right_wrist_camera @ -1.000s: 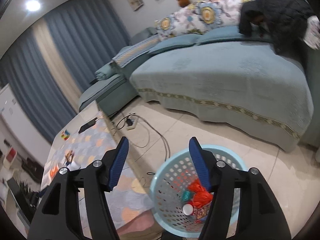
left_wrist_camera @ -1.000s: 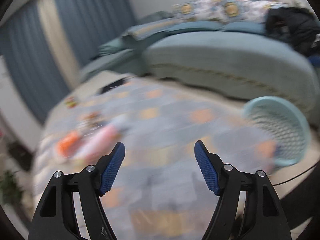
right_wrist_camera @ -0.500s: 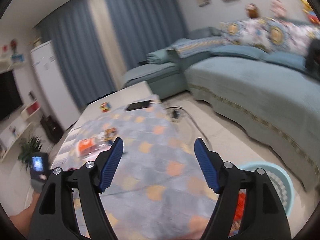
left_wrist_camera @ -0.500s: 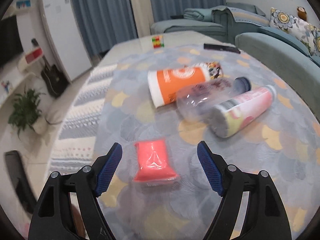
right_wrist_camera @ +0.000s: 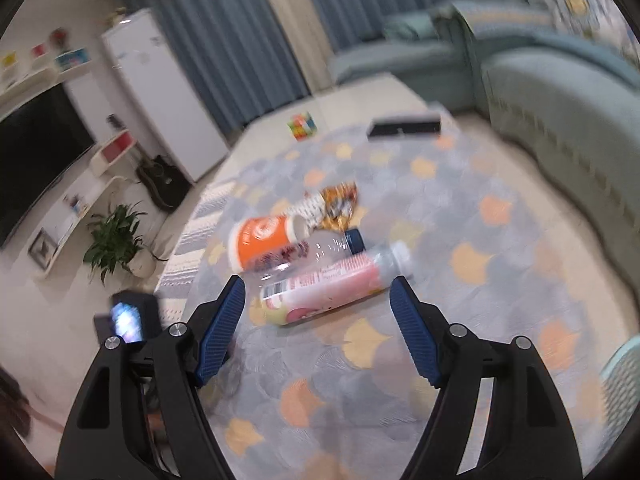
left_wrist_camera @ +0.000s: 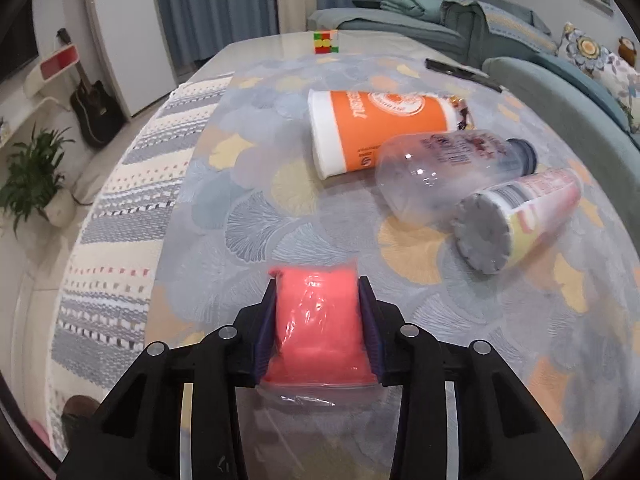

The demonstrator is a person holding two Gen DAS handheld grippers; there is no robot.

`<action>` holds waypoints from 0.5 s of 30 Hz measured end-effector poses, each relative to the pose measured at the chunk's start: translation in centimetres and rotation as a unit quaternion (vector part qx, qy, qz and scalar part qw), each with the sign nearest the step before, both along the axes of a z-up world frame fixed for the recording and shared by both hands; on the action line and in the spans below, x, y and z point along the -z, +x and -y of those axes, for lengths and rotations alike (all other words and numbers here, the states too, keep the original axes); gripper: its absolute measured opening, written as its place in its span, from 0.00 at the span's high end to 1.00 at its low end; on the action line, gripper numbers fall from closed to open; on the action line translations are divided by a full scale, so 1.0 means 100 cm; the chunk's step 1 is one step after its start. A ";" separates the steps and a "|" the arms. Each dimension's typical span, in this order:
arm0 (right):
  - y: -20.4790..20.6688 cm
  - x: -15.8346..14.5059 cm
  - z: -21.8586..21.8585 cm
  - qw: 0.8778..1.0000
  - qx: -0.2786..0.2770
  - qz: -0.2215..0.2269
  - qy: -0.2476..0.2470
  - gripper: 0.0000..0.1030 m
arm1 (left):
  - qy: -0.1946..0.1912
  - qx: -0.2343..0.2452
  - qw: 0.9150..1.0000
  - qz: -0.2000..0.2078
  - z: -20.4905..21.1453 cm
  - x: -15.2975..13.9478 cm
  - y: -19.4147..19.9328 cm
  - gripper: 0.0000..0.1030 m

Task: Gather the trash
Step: 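Return to the table and grasp the pink packet with the left gripper, then grasp the pink drink bottle around its middle with the right gripper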

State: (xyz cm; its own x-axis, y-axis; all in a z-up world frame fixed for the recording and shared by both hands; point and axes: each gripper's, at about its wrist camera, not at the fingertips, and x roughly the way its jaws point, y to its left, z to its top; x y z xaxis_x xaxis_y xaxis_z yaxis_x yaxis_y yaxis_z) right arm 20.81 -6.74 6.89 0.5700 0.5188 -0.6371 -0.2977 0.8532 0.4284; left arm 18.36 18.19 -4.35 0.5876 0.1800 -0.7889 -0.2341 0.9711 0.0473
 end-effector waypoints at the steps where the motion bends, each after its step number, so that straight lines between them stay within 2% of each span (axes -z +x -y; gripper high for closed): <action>1: 0.011 0.012 -0.005 1.000 0.017 -0.023 0.000 0.31 | 0.001 0.001 1.000 0.004 0.000 -0.003 -0.002 0.66; 4: 0.035 0.042 -0.011 0.995 0.063 -0.072 -0.003 0.31 | 0.013 0.004 1.000 0.026 0.002 -0.013 -0.013 0.66; 8: 0.060 0.075 -0.022 0.985 0.098 -0.140 0.025 0.31 | 0.010 0.004 0.999 0.052 0.002 -0.027 -0.026 0.66; 11: 0.070 0.085 -0.037 0.981 0.108 -0.157 0.029 0.31 | 0.013 0.008 0.998 0.064 0.005 -0.035 -0.031 0.66; 15: 0.081 0.091 -0.063 0.980 0.117 -0.162 -0.001 0.30 | 0.010 0.011 0.997 0.070 0.006 -0.040 -0.032 0.66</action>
State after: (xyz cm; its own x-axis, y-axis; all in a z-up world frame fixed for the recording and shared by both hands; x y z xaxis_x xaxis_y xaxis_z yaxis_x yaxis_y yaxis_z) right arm 28.89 -0.43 -2.20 0.4404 0.3974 -0.8051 0.0567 0.8826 0.4667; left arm 15.14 17.64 -0.34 0.6961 0.1819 -0.6945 -0.2192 0.9750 0.0358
